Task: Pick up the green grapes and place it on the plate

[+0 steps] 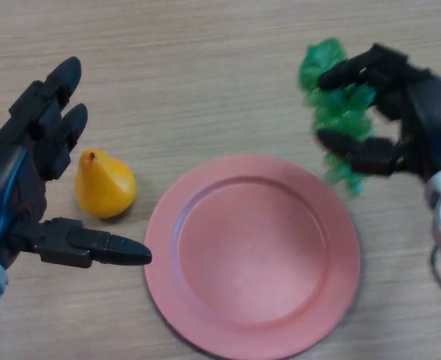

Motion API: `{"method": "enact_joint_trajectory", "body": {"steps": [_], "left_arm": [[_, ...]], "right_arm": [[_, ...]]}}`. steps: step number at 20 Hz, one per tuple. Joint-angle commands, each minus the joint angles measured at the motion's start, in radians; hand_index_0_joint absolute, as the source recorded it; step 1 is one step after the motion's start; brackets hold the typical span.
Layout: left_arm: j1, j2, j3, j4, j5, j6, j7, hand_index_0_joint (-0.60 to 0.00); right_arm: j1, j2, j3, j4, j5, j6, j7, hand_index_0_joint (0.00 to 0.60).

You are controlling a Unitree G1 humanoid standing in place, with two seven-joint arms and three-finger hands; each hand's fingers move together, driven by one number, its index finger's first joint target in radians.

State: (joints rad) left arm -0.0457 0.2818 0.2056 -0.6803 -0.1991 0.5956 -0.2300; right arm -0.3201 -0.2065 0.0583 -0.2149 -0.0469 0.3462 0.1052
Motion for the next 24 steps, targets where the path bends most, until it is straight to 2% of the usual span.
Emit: {"method": "enact_joint_trajectory", "body": {"steps": [1, 3, 4, 6, 7, 8, 9, 10, 11, 12, 14, 17, 20, 23, 24], "left_arm": [[-0.031, 0.033, 0.051, -0.048, -0.011, -0.125, 0.025, 0.0], [-0.033, 0.035, 0.052, -0.043, -0.014, -0.129, 0.03, 0.0], [-0.042, 0.039, 0.051, -0.045, -0.017, -0.119, 0.036, 0.0], [-0.053, 0.04, 0.045, -0.027, -0.012, -0.153, 0.045, 0.0], [-0.053, 0.04, 0.045, -0.025, -0.011, -0.157, 0.046, 0.0], [-0.053, 0.039, 0.045, -0.019, -0.008, -0.17, 0.051, 0.0], [-0.054, 0.038, 0.045, -0.013, -0.005, -0.181, 0.056, 0.0], [-0.056, 0.038, 0.044, 0.0, 0.0, -0.207, 0.069, 0.0], [-0.056, 0.037, 0.042, 0.01, 0.004, -0.23, 0.08, 0.0], [-0.051, 0.035, 0.034, 0.014, 0.011, -0.238, 0.087, 0.0], [-0.038, 0.029, 0.02, -0.006, 0.022, -0.211, 0.077, 0.0], [-0.028, 0.016, 0.016, -0.027, 0.013, -0.186, 0.072, 0.0], [0.002, 0.014, 0.028, -0.102, -0.018, -0.12, 0.055, 0.0], [0.011, 0.009, 0.032, -0.126, -0.024, -0.103, 0.04, 0.0], [0.019, 0.017, 0.026, -0.158, -0.012, -0.055, 0.022, 0.0]], "right_arm": [[0.018, 0.006, 0.013, -0.148, 0.027, -0.06, -0.001, 0.6], [0.071, 0.014, 0.082, -0.2, -0.011, -0.053, -0.019, 0.6], [0.113, 0.016, 0.121, -0.213, -0.06, -0.059, 0.014, 0.6], [0.154, 0.016, 0.149, -0.233, -0.041, -0.056, 0.01, 0.6], [0.154, 0.016, 0.151, -0.235, -0.036, -0.053, 0.007, 0.551], [0.152, 0.016, 0.154, -0.241, -0.025, -0.046, -0.002, 0.401], [0.149, 0.016, 0.158, -0.246, -0.019, -0.04, -0.011, 0.301], [0.143, 0.016, 0.169, -0.253, -0.018, -0.032, -0.034, 0.151], [0.138, 0.016, 0.179, -0.26, -0.008, -0.027, -0.062, 0.051], [0.131, 0.017, 0.181, -0.272, 0.013, -0.013, -0.097, 0.0], [0.123, 0.017, 0.159, -0.3, 0.031, 0.008, -0.109, 0.0], [0.148, 0.017, 0.128, -0.355, 0.045, 0.018, -0.089, 0.0], [0.203, 0.017, 0.026, -0.461, 0.071, 0.046, -0.003, 0.0], [0.259, -0.015, -0.059, -0.538, 0.122, 0.071, 0.042, 0.0], [0.285, -0.035, -0.082, -0.555, 0.105, 0.05, 0.071, 0.0]]}}
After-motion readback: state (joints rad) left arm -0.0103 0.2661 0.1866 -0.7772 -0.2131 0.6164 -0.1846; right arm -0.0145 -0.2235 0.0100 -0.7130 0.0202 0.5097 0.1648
